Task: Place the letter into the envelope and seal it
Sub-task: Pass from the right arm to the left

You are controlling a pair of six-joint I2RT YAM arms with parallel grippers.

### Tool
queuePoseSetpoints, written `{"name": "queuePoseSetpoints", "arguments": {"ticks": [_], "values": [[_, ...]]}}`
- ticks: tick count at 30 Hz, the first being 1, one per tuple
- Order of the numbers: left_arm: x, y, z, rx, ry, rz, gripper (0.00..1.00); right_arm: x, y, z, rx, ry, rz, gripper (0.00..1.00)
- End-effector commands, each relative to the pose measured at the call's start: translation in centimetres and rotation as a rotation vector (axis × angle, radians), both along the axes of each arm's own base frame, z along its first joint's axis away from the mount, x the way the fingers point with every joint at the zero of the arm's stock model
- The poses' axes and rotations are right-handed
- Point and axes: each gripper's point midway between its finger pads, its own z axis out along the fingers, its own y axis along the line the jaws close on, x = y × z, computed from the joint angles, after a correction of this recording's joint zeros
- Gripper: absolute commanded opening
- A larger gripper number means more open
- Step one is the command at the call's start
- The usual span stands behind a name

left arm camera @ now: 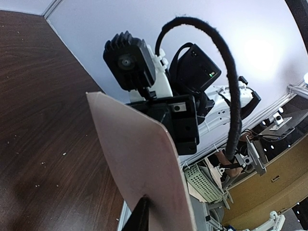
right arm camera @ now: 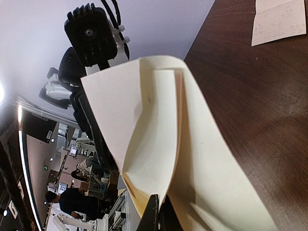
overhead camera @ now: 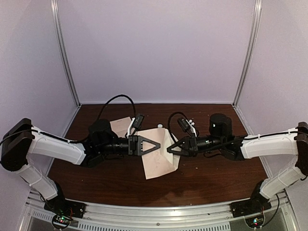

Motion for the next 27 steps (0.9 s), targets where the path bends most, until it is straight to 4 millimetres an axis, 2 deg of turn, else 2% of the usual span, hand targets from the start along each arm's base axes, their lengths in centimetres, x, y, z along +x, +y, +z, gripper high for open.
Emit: {"name": "queuePoseSetpoints", "arguments": {"ticks": [1,4,8,9,12,15,19,27], "values": [[0.2,-0.1,1.1,-0.032,-0.037,0.018,0.16,-0.7,0.9,2.7,0.073,-0.059,0.042,0.0],[0.2,-0.1,1.1,-0.031,-0.037,0.021,0.16,-0.9,0.8,2.9,0.078,-0.065,0.046,0.0],[0.2,0.2,1.1,-0.034,-0.035,0.032,0.1,-0.8,0.7,2.9,0.075,-0.068,0.033,0.0],[0.2,0.3,1.3,-0.038,-0.037,0.039,0.09,-0.6,0.6,2.8,0.065,-0.069,0.021,0.02],[0.2,0.6,1.5,-0.036,-0.046,0.052,0.05,-0.1,0.1,2.4,0.036,-0.084,-0.023,0.21],[-0.1,0.7,1.5,-0.034,-0.056,0.038,0.0,0.7,-0.6,2.8,0.041,-0.097,-0.073,0.29],[-0.6,0.6,1.9,-0.05,-0.069,0.005,0.0,2.0,-1.3,3.5,0.053,-0.111,-0.125,0.3],[-1.3,0.5,2.6,-0.067,-0.095,-0.04,0.0,3.3,-1.4,5.4,0.097,-0.144,-0.181,0.3]]}}
